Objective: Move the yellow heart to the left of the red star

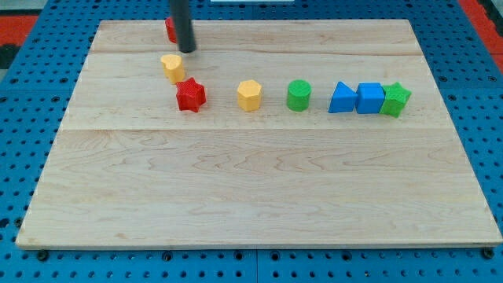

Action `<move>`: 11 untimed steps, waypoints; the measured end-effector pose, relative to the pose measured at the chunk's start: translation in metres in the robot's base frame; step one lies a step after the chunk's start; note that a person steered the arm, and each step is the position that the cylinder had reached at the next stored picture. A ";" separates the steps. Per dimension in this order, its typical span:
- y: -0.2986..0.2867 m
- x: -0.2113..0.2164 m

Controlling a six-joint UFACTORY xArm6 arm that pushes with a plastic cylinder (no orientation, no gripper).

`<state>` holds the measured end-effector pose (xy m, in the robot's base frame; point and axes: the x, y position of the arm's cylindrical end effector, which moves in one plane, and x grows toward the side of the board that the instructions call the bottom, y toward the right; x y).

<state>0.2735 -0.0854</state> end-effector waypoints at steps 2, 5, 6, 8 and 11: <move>-0.075 0.031; -0.074 0.030; -0.044 0.049; -0.072 0.046; -0.105 0.091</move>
